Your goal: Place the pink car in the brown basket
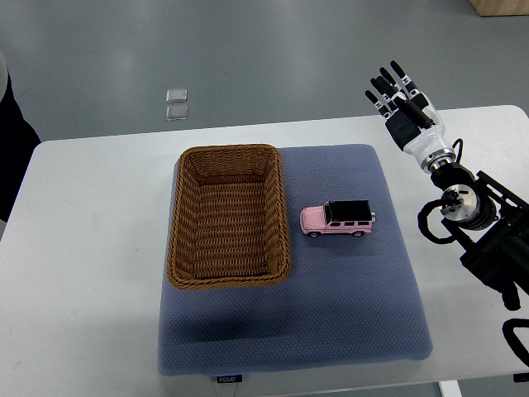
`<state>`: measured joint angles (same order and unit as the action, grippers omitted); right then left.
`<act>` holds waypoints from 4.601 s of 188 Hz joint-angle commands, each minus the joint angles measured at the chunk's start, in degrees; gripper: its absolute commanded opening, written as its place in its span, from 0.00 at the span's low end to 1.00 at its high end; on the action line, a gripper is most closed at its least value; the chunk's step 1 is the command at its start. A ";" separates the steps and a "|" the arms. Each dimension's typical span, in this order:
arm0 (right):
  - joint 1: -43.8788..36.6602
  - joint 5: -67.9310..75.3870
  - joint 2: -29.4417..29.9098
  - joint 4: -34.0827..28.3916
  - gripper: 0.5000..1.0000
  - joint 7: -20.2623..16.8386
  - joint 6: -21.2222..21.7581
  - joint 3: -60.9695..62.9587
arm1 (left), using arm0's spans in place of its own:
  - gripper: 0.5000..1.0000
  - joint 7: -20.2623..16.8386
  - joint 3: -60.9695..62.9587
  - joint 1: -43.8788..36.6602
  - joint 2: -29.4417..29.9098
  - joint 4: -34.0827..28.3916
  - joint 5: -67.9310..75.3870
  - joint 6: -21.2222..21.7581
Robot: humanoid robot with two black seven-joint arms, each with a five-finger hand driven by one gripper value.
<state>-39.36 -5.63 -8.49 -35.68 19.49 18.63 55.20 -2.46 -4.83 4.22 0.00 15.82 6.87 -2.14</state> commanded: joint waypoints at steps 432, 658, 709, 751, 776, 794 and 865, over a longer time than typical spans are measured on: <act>-14.17 -64.34 -21.39 -20.04 0.00 -3.94 -2.37 -45.62 | 1.00 0.00 -0.10 0.35 0.00 -0.09 -0.02 0.47; -30.08 -57.66 3.31 -6.86 0.00 -3.93 -2.02 -55.20 | 1.00 0.00 -0.10 0.35 0.00 0.00 -0.02 0.38; -27.09 -57.83 3.92 -5.54 0.37 -3.93 -4.13 -55.46 | 1.00 0.00 -0.01 0.35 0.00 -0.09 -0.02 0.38; -26.74 -57.22 4.71 -5.54 0.82 -3.93 -4.48 -54.50 | 1.00 0.00 -0.01 0.35 0.00 -0.09 -0.02 0.38; -27.09 -57.13 4.36 -5.54 0.82 -4.02 -5.80 -52.74 | 1.00 0.00 -0.01 0.35 0.00 -0.09 -0.02 0.38; -27.26 -56.42 3.75 -5.54 0.82 -4.02 -5.36 -48.08 | 1.00 0.00 0.08 0.35 0.00 -0.09 -0.02 0.47; -8.55 -25.23 0.32 -5.54 0.82 -1.47 -4.04 -11.09 | 1.00 0.00 -0.01 0.35 0.00 -0.09 -0.02 0.38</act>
<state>-54.85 -40.14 -8.66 -41.18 17.49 13.62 34.43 -2.46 -4.82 4.57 0.00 15.73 6.86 -1.71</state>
